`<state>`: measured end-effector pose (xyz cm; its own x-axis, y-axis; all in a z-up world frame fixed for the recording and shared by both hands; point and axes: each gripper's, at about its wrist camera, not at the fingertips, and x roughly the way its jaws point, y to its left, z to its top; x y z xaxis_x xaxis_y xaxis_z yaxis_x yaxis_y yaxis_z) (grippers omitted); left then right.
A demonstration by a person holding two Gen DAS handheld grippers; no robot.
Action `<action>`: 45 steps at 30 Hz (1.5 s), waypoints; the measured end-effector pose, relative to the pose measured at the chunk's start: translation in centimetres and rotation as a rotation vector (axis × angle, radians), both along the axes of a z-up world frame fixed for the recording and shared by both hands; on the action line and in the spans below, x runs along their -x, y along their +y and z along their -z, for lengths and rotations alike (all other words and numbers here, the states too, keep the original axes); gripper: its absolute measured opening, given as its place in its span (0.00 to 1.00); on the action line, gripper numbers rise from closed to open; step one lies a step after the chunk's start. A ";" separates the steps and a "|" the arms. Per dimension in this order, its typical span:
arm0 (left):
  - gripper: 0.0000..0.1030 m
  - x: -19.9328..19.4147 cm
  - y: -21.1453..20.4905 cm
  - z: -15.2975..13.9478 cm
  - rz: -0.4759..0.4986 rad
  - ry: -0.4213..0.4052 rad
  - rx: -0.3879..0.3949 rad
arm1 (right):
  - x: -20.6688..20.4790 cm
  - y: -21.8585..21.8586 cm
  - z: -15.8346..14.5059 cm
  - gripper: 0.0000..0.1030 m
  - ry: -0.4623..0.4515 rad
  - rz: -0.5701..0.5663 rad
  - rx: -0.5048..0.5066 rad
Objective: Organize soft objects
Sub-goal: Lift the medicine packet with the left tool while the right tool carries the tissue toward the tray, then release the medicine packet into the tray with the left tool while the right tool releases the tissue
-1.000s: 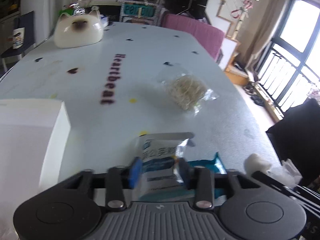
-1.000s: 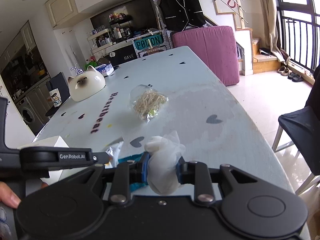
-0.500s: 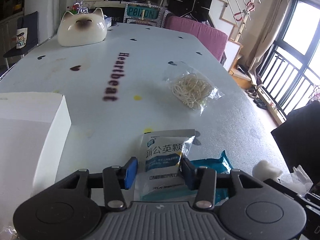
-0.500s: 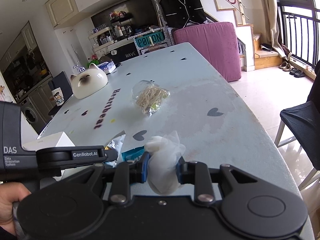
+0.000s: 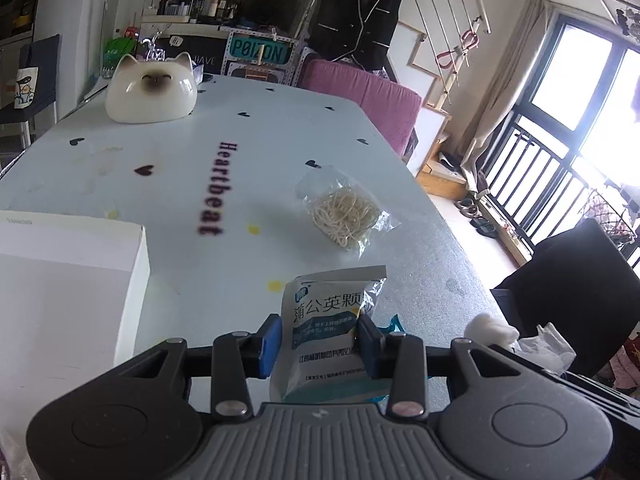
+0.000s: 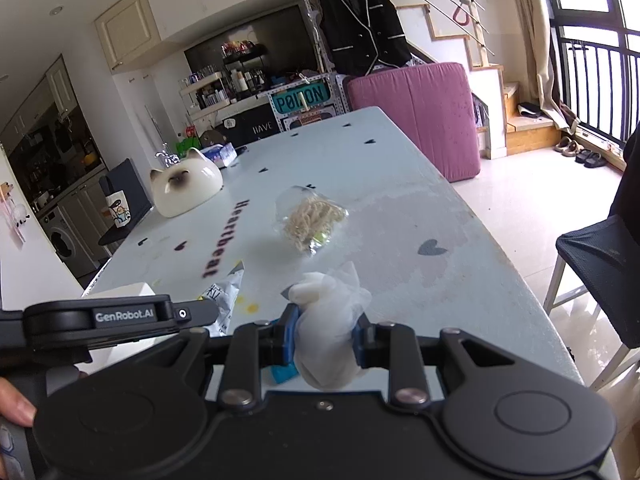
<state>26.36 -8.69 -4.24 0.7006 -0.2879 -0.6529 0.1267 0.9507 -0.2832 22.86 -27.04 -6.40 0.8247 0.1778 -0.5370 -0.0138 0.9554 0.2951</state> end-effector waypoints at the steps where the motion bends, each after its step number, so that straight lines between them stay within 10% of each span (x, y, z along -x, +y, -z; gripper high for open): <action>1: 0.40 0.2 0.2 -0.2 0.002 -0.003 -0.002 | 0.1 0.2 -0.1 0.27 -0.003 -0.002 0.000; 32: 0.40 5.8 14.4 -5.3 -0.127 -0.133 -0.034 | 0.0 11.4 -3.7 0.27 -0.086 -0.179 0.036; 45: 0.40 5.1 20.8 -1.1 -0.205 -0.019 -0.049 | -1.9 19.2 -2.9 0.27 -0.021 -0.292 -0.017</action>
<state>21.25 12.09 -3.13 0.7538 -0.1065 -0.6484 -0.0658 0.9696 -0.2358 24.73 -7.88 -3.46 0.7482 0.4180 -0.5153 -0.2936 0.9050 0.3078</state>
